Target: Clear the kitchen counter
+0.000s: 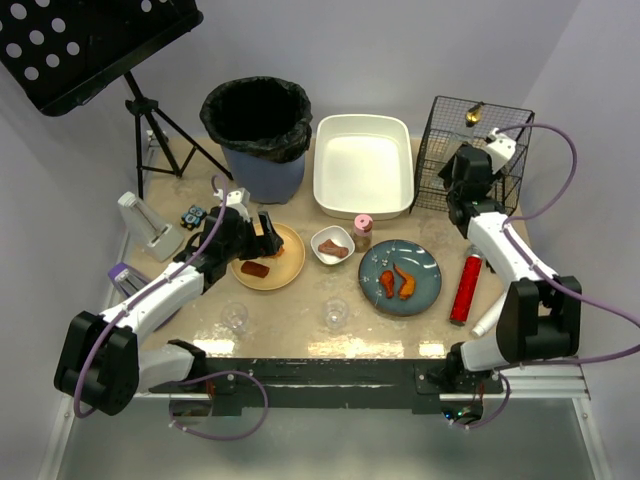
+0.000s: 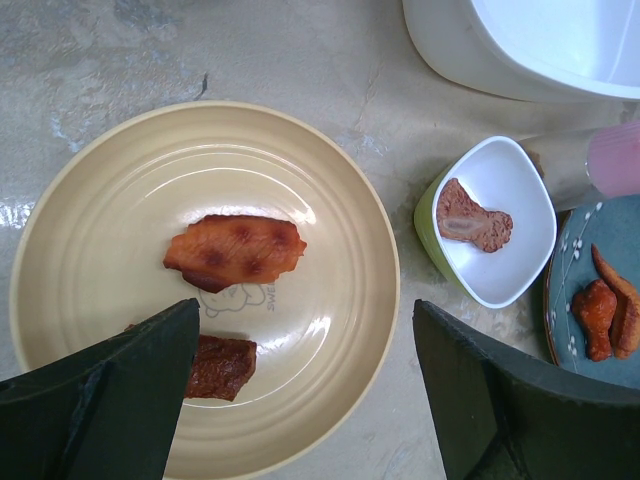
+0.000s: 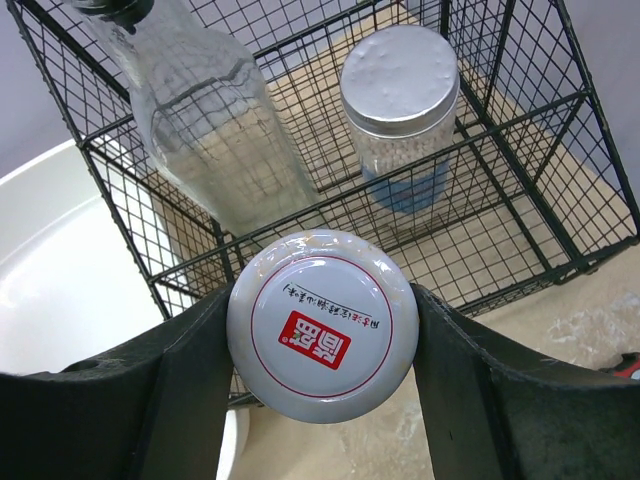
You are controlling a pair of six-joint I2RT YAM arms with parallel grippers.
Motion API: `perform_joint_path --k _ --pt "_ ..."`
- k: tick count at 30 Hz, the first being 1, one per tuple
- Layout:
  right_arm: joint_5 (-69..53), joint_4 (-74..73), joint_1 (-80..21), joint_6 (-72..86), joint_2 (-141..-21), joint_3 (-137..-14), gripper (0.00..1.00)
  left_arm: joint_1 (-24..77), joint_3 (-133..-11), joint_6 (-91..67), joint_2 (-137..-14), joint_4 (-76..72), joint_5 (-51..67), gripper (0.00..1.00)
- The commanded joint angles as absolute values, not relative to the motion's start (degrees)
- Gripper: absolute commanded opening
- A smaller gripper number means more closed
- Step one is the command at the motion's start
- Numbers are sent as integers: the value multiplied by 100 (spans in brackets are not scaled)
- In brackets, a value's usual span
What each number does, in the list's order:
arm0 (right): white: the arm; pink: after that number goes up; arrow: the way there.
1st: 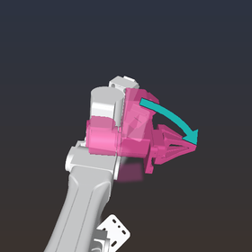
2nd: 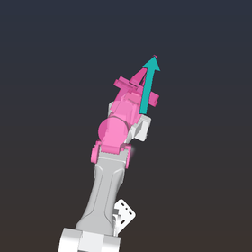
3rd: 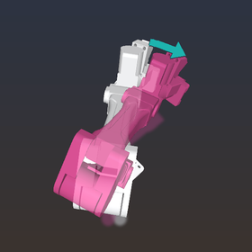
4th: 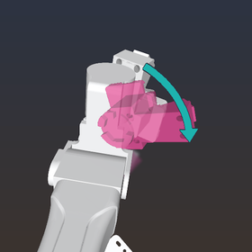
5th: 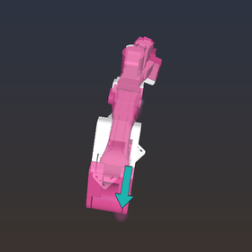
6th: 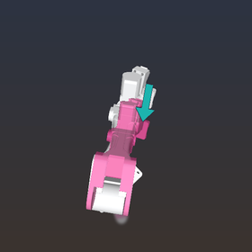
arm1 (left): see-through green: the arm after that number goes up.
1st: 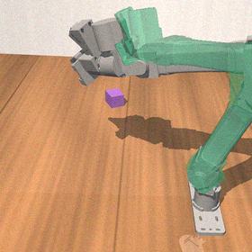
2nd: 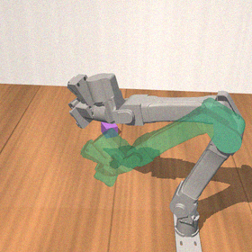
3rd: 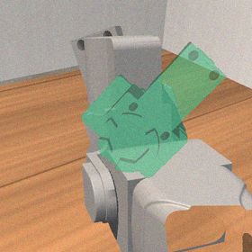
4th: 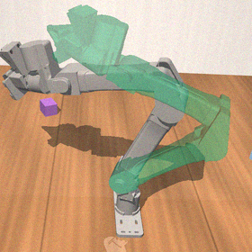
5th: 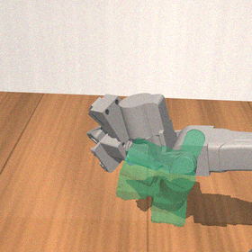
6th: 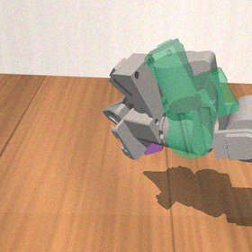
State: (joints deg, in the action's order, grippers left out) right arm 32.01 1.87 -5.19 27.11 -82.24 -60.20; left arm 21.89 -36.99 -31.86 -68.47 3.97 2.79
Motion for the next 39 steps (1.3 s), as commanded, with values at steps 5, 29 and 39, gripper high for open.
perform_joint_path --k 5,29,39 --pt "3393 949 -440 2347 -8797 -6468 0 2206 -3920 -3120 -6873 193 325 92" --pt "3225 9 -404 2408 -9546 -7014 83 2206 -3920 -3103 -6935 185 369 92" --pt "2866 -395 -396 2452 -8430 -6636 93 2206 -3911 -3103 -6926 185 360 92"
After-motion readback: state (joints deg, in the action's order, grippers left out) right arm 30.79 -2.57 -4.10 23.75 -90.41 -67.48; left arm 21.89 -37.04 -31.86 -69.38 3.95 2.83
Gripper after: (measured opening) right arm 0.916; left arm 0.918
